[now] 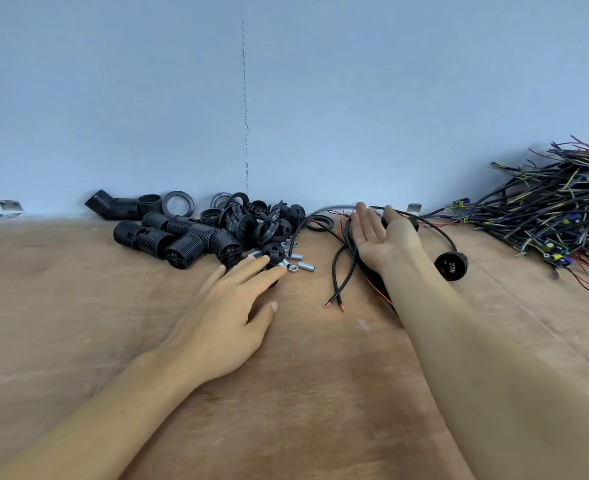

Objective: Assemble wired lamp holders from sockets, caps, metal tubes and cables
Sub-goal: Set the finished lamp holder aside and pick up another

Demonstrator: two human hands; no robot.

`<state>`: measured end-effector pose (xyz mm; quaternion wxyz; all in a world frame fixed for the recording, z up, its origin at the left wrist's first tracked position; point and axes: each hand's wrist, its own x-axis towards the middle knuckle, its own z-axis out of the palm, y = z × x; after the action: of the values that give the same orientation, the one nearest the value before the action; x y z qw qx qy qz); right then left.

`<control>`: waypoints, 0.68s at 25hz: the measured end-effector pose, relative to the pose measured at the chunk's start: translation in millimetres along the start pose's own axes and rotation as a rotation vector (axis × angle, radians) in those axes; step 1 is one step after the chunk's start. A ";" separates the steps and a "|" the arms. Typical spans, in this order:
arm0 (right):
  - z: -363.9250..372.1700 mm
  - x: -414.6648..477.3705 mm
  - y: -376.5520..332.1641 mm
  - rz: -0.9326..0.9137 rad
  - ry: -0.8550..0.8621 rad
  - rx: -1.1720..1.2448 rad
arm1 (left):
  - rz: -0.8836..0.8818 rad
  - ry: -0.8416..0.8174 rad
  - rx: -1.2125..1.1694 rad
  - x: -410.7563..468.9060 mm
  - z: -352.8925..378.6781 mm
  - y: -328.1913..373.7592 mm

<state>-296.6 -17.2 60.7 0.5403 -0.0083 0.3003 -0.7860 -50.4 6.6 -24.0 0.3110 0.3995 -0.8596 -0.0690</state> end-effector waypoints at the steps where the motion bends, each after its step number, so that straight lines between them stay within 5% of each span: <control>1: -2.1 2.7 0.0 -0.041 0.013 -0.108 | -0.012 0.008 -0.010 -0.1 0.6 0.0; 4: -3.3 -1.7 -2.0 -0.422 0.109 -0.577 | -0.037 0.047 -0.053 1.6 3.2 -0.3; 7: -25.9 -9.8 -9.3 -1.043 0.390 -1.527 | -0.029 0.135 -0.077 3.3 2.7 0.7; 9: -40.0 -11.5 -15.5 -0.978 0.537 -1.871 | -0.023 0.173 -0.072 3.2 0.5 0.6; 13: -51.4 -15.3 -36.3 -0.501 0.658 -1.935 | -0.098 0.189 -0.078 4.4 -3.5 3.1; 17: -58.1 -14.4 -37.8 -0.770 0.520 -1.709 | -0.139 0.172 -0.109 3.5 -7.7 10.5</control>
<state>-342.1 30.9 35.7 -0.0250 -0.3216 0.8563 -0.4034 -54.4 12.1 -12.4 0.3992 0.4452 -0.7949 -0.1025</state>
